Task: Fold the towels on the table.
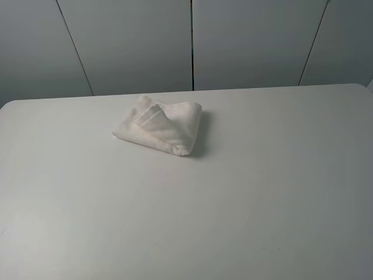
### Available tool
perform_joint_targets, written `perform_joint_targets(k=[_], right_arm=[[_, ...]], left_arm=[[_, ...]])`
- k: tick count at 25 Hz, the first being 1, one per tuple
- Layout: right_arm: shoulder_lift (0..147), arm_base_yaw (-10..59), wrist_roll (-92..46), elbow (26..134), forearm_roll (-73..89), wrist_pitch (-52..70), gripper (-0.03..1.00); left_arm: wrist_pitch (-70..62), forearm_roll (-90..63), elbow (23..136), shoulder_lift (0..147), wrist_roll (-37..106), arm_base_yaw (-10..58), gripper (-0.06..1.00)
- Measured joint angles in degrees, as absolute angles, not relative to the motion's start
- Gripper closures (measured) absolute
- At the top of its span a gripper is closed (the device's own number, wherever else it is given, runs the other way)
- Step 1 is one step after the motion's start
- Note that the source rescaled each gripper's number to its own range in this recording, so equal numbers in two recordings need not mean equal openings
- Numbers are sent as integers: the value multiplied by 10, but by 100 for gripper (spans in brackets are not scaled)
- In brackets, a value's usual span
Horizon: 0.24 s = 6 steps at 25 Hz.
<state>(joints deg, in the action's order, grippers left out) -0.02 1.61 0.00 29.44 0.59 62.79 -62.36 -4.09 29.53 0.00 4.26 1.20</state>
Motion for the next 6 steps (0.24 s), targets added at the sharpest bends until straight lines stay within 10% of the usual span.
perform_joint_targets(k=[6], right_arm=[[0, 16, 0, 294, 6, 628, -3]], left_arm=[[-624, -41, 295, 0, 43, 12, -2]])
